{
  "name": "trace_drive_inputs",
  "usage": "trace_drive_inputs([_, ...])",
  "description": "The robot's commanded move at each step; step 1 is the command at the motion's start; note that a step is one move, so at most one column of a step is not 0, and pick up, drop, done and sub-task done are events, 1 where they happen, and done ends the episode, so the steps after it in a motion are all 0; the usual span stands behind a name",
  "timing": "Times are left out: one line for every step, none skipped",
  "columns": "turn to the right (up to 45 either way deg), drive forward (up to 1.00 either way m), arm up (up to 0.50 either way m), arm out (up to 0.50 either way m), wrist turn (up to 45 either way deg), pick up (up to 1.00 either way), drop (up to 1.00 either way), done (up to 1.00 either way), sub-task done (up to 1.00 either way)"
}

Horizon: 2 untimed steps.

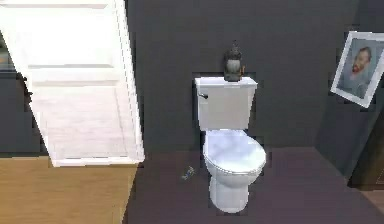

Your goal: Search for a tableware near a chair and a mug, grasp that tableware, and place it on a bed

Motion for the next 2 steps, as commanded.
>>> trace_drive_inputs([0.0,0.45,0.00,0.00,0.0,0.00,0.00,0.00,0.00])
trace_drive_inputs([-45.0,0.00,0.00,0.00,0.0,0.00,0.00,0.00,0.00])
